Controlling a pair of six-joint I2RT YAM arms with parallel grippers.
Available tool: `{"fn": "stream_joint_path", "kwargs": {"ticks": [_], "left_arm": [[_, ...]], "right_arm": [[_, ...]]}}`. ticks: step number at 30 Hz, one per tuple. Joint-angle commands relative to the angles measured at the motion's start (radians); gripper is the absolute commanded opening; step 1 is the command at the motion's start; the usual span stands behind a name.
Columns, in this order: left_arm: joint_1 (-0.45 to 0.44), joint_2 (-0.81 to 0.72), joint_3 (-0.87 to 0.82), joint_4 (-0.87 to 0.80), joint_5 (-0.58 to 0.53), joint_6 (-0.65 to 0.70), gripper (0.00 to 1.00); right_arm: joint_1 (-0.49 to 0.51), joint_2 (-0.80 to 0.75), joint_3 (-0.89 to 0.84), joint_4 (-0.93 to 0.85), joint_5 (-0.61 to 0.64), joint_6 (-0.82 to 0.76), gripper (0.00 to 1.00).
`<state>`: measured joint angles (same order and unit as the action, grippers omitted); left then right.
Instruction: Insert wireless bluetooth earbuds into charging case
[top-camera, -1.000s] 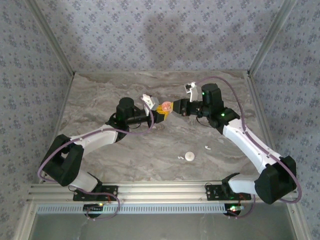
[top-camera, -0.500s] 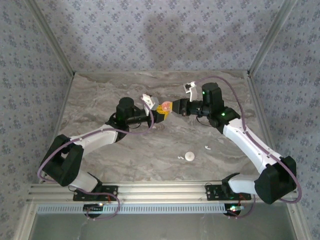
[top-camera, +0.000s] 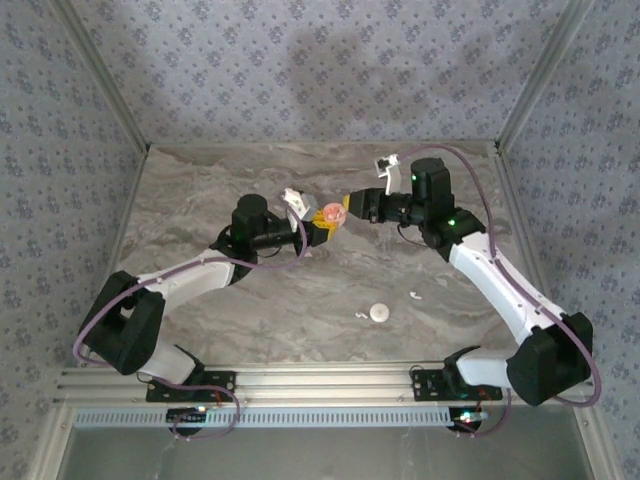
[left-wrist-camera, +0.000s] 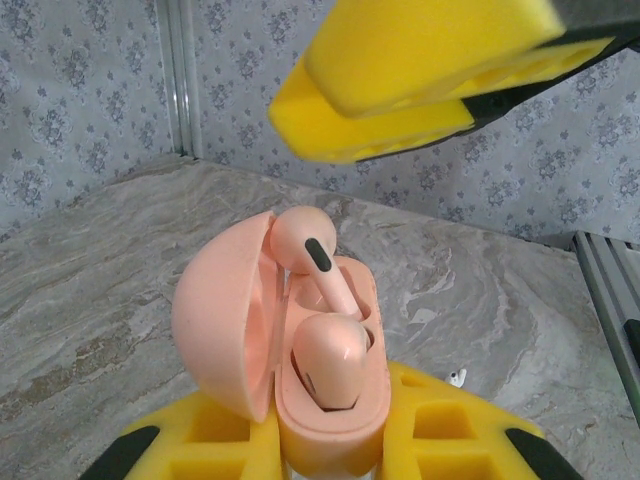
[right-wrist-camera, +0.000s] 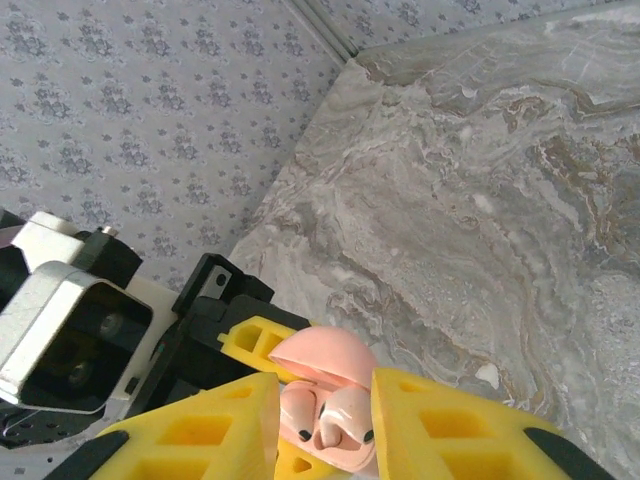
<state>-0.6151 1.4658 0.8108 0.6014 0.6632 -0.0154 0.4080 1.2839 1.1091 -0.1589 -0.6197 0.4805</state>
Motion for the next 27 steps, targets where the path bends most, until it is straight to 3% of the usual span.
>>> {"fn": "stream_joint_path", "kwargs": {"ticks": [1, 16, 27], "left_arm": [[-0.002, -0.032, 0.042, 0.005, 0.021, 0.018, 0.17], [-0.002, -0.038, 0.036, 0.005, 0.016, 0.015, 0.17], [-0.002, -0.039, 0.034, 0.002, 0.016, 0.018, 0.17]], "right_arm": [[0.007, 0.021, 0.037, -0.023, -0.038, 0.002, 0.29], [0.030, 0.047, 0.049, -0.033, -0.081, -0.004, 0.21], [0.037, 0.044, 0.068, -0.098, -0.074, -0.032, 0.20]]}}
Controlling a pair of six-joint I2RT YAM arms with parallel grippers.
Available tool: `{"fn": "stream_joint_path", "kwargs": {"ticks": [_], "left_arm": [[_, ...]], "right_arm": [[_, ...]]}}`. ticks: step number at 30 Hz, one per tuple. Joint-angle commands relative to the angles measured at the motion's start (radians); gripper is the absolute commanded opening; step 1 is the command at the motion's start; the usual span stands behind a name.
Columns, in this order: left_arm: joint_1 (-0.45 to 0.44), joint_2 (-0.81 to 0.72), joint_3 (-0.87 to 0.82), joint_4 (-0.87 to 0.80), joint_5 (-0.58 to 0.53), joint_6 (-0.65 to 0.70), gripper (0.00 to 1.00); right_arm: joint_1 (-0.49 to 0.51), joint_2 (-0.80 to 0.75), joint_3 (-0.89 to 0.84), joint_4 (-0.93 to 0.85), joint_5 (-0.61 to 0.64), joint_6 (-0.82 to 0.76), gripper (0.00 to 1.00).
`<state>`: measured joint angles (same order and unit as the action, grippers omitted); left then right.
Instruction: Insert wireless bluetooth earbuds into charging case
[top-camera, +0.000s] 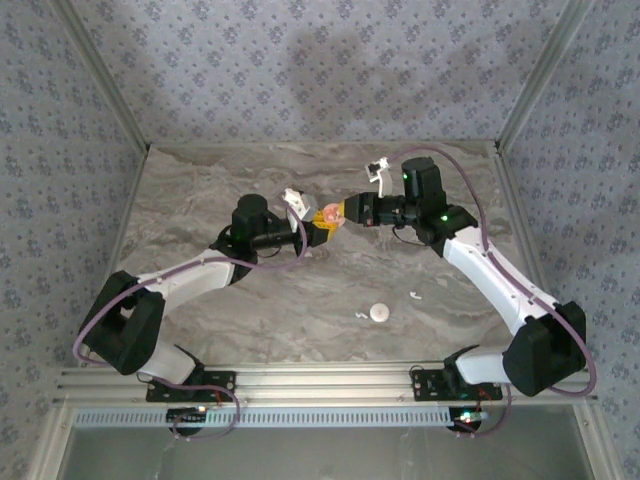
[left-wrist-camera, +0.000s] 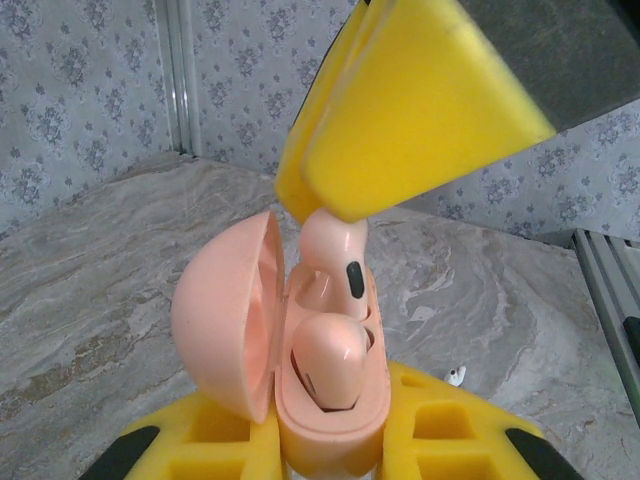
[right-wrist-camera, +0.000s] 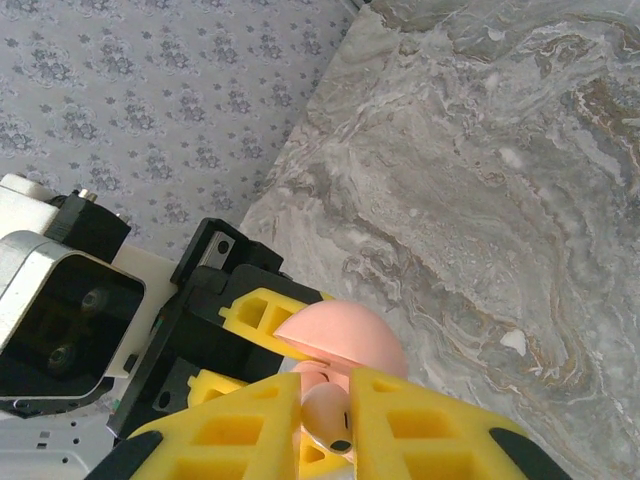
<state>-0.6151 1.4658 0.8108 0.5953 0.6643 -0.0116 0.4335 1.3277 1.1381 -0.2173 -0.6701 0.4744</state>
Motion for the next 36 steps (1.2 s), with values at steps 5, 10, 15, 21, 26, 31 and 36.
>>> {"fn": "stream_joint_path", "kwargs": {"ticks": [5, 10, 15, 21, 26, 31, 36], "left_arm": [[-0.002, -0.042, 0.034, 0.008, 0.018, 0.013, 0.17], [-0.002, -0.048, 0.036, 0.002, 0.020, 0.017, 0.17], [-0.002, -0.056, 0.036, -0.006, 0.020, 0.023, 0.17], [-0.002, -0.058, 0.036, -0.014, 0.026, 0.026, 0.17], [-0.002, -0.059, 0.036, -0.017, 0.027, 0.028, 0.17], [-0.002, -0.058, 0.036, -0.012, 0.026, 0.026, 0.17], [-0.002, -0.063, 0.035, -0.015, 0.023, 0.030, 0.17]], "right_arm": [[0.019, 0.004, 0.045, -0.076, -0.015, -0.044, 0.21], [0.026, 0.007, 0.082, -0.129, 0.047, -0.064, 0.25], [0.028, 0.008, 0.092, -0.139, 0.067, -0.070, 0.30], [0.021, -0.015, 0.091, -0.107, 0.071, -0.067, 0.34], [0.004, -0.054, 0.078, -0.090, 0.052, -0.062, 0.32], [-0.001, -0.068, 0.063, -0.093, 0.033, -0.051, 0.26], [0.008, -0.064, 0.024, -0.097, 0.028, -0.036, 0.24]]}}
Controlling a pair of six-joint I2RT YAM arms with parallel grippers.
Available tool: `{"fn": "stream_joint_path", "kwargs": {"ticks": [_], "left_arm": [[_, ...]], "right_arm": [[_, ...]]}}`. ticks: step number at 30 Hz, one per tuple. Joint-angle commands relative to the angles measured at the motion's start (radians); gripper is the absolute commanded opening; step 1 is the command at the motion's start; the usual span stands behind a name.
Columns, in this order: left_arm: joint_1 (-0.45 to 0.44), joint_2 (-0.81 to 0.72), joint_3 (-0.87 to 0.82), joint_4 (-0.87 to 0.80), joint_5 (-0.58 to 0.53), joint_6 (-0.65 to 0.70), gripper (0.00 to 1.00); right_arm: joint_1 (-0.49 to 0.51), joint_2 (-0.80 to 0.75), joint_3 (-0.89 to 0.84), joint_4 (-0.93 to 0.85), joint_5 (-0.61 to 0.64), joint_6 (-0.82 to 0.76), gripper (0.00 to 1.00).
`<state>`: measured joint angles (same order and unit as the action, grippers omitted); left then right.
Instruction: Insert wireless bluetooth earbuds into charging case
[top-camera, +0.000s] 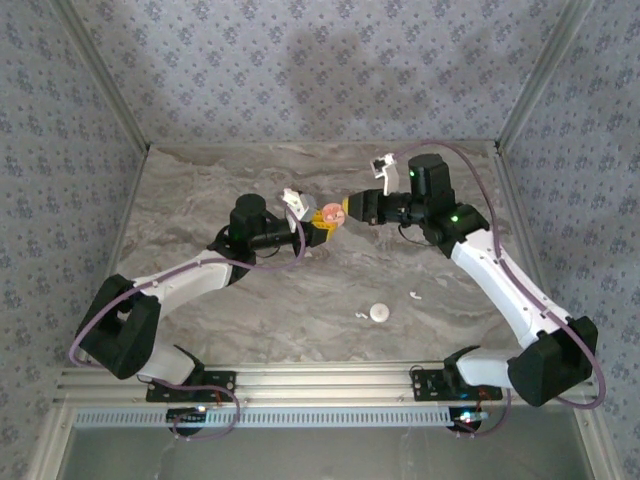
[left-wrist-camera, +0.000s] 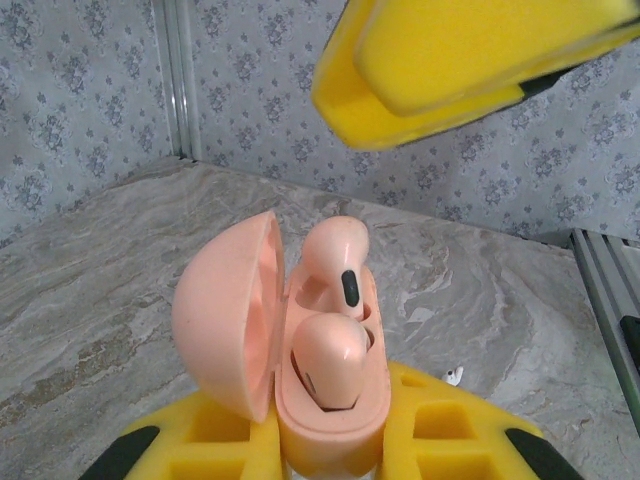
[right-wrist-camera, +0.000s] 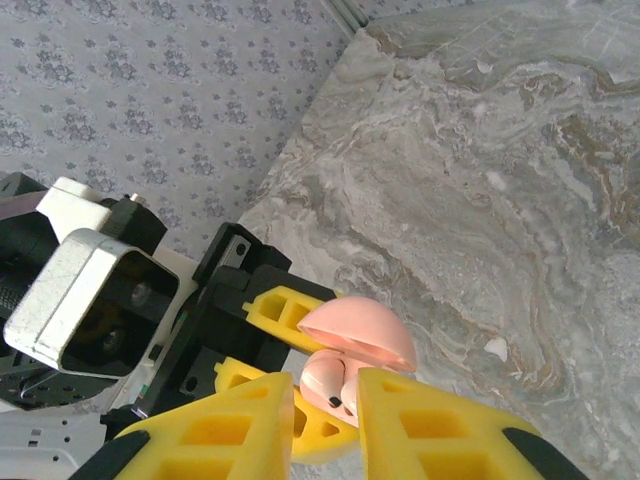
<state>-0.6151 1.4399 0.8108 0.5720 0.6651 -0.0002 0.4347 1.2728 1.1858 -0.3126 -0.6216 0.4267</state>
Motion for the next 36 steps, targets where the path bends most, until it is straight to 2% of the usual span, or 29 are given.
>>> {"fn": "stream_joint_path", "kwargs": {"ticks": [1, 20, 22, 25, 27, 30, 33, 36], "left_arm": [[-0.001, -0.036, 0.036, 0.008, 0.022, 0.018, 0.17], [-0.002, -0.041, 0.037, 0.005, 0.021, 0.021, 0.17], [-0.002, -0.044, 0.036, 0.003, 0.022, 0.021, 0.17], [-0.002, -0.043, 0.040, -0.008, 0.041, 0.029, 0.17], [-0.002, -0.043, 0.046, -0.029, 0.058, 0.036, 0.17], [-0.002, -0.048, 0.059, -0.078, 0.085, 0.068, 0.17], [-0.007, -0.059, 0.081, -0.176, 0.101, 0.144, 0.17], [-0.016, -0.072, 0.103, -0.283, 0.102, 0.236, 0.17]], "right_arm": [[0.010, -0.007, -0.025, -0.004, -0.023, 0.011, 0.24], [0.025, 0.062, -0.003, 0.001, -0.035, -0.001, 0.18], [0.024, 0.059, 0.034, -0.003, -0.026, -0.006, 0.20], [0.015, 0.033, 0.034, -0.009, -0.011, -0.033, 0.29], [0.002, 0.000, 0.032, -0.018, -0.001, -0.079, 0.38], [-0.024, -0.049, 0.039, -0.054, -0.023, -0.197, 0.42], [-0.035, -0.090, 0.060, -0.114, -0.057, -0.405, 0.42], [-0.035, -0.104, 0.093, -0.216, -0.094, -0.643, 0.50]]}}
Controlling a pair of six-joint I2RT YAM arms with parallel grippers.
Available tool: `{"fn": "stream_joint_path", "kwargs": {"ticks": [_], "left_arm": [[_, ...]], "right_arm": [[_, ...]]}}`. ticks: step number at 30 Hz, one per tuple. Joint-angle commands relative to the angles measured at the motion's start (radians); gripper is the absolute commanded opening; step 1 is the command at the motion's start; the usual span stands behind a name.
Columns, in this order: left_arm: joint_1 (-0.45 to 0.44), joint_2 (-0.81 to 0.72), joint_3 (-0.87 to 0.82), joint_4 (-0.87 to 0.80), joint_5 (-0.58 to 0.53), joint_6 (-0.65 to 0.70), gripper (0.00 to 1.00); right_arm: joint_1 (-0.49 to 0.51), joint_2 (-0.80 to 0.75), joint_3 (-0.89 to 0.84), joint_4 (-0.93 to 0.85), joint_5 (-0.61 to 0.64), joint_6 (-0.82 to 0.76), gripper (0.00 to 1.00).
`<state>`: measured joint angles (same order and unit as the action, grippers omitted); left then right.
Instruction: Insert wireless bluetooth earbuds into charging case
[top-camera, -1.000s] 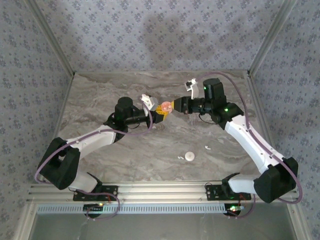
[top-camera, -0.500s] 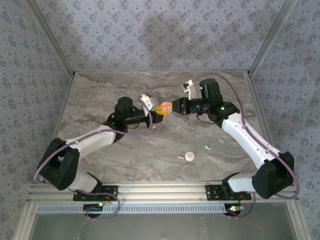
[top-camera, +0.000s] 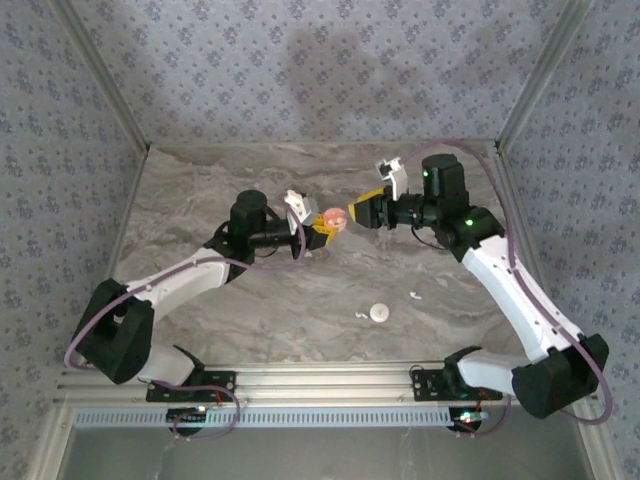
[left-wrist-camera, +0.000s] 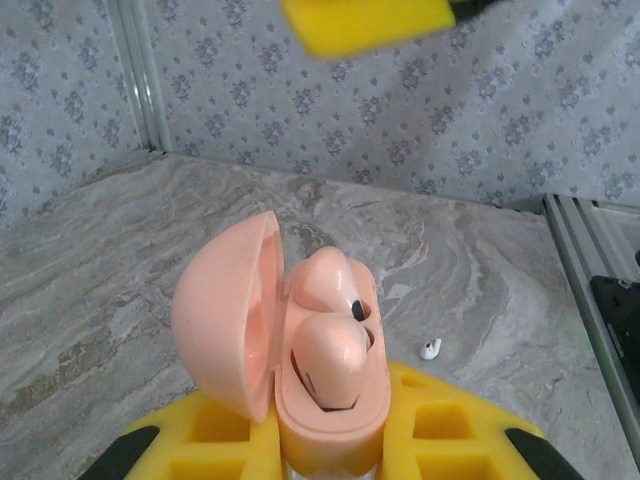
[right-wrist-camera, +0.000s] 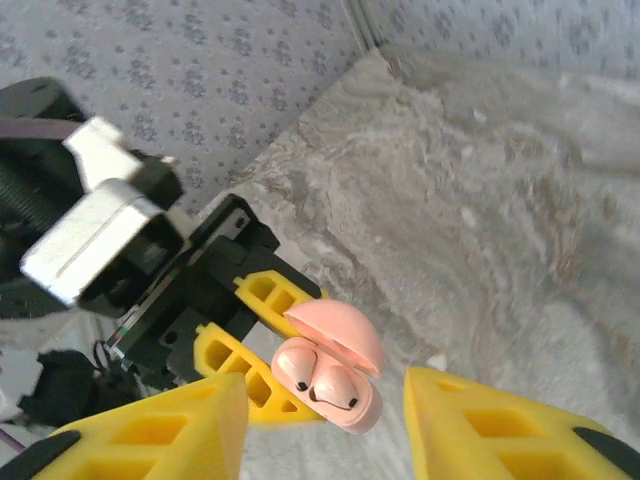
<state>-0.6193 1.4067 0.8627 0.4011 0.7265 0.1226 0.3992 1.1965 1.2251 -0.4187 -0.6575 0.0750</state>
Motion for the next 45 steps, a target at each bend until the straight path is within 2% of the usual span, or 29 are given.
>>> {"fn": "stream_joint_path", "kwargs": {"ticks": [1, 6, 10, 15, 22, 31, 36, 40, 45], "left_arm": [[-0.013, -0.041, 0.057, -0.137, 0.039, 0.137, 0.17], [-0.023, -0.055, 0.068, -0.205, 0.031, 0.212, 0.17], [-0.026, -0.059, 0.075, -0.231, 0.030, 0.238, 0.17], [-0.028, -0.058, 0.076, -0.234, 0.031, 0.238, 0.17], [-0.030, -0.059, 0.073, -0.215, 0.027, 0.227, 0.17], [-0.031, -0.060, 0.071, -0.193, 0.012, 0.220, 0.17], [-0.028, -0.052, 0.067, -0.180, -0.010, 0.202, 0.17], [-0.023, -0.046, 0.063, -0.166, -0.010, 0.181, 0.17], [-0.020, -0.040, 0.058, -0.153, -0.007, 0.153, 0.17]], "right_arm": [[0.005, -0.029, 0.062, -0.147, -0.067, -0.381, 0.51], [0.052, -0.007, 0.095, -0.292, -0.018, -0.701, 0.69], [0.113, 0.070, 0.159, -0.400, 0.053, -0.843, 0.75], [0.169, 0.160, 0.206, -0.456, 0.117, -0.934, 0.82], [0.177, 0.236, 0.241, -0.479, 0.104, -0.956, 0.81], [0.179, 0.256, 0.269, -0.568, 0.072, -0.976, 0.73], [0.173, 0.221, 0.256, -0.601, 0.036, -0.979, 0.63], [0.168, 0.166, 0.214, -0.607, 0.021, -0.969, 0.59], [0.136, 0.056, 0.100, -0.486, 0.008, -0.872, 0.58]]}}
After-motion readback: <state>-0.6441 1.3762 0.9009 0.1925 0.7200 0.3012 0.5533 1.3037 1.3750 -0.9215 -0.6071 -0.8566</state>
